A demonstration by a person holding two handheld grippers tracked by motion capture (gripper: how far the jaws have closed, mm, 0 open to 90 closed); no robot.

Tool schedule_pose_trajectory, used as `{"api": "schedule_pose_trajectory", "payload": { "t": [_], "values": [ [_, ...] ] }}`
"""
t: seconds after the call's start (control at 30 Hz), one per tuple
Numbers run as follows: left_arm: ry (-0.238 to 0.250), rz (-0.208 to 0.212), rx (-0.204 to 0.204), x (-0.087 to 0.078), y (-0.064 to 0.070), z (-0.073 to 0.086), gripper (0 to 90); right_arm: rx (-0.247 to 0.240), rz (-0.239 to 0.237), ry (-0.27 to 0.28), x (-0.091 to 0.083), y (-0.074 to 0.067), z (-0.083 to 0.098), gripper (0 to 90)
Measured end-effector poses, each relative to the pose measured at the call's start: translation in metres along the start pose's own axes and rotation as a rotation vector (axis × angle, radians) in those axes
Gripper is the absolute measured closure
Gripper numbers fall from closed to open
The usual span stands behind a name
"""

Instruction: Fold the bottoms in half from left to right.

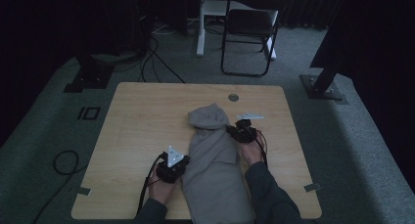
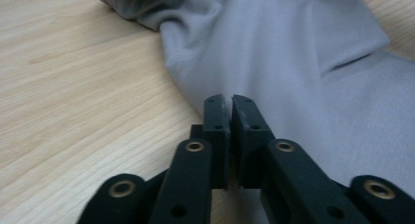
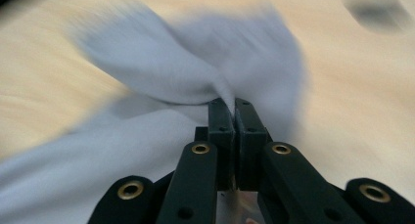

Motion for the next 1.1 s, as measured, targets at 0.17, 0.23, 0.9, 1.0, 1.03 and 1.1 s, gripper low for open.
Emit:
{"api": "schedule_pose_trajectory", "payload": {
  "t": [0.17, 0.23, 0.9, 1.0, 1.03, 1.1],
  "values": [
    [-0.010, 0.005, -0.003, 0.004, 0.001, 0.002, 79.1, -0.015, 0.140, -0.087, 0.013, 0.033, 0.027, 80.3],
    [-0.007, 0.001, -0.008, 0.005, -0.001, 0.001, 77.9, -0.032, 0.167, -0.087, 0.012, 0.035, 0.026, 79.3],
    [-0.093, 0.006, 0.023, 0.059, -0.011, -0.036, 75.2, -0.074, 0.107, 0.083, -0.003, 0.019, -0.006, 67.1],
    [-0.162, 0.009, 0.049, 0.068, -0.008, -0.024, 85.6, -0.136, 0.057, 0.061, 0.000, 0.007, -0.001, 75.2],
    [-0.171, 0.007, 0.057, 0.070, -0.008, -0.020, 88.7, -0.163, 0.061, 0.037, 0.003, 0.006, 0.003, 75.4],
    [-0.149, 0.005, 0.052, 0.070, -0.008, -0.019, 90.0, -0.179, 0.065, 0.010, 0.007, 0.005, 0.007, 74.9]
  ]
}}
Point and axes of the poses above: each handheld gripper's, and its own axes: x roughly forward along the jaws, z roughly out of its underside, y roughly to its right, the point moved 10 cm from there along x, roughly forward along the jaws, and after that the axes turned 9 degrees about x, right-handed, at the moved point
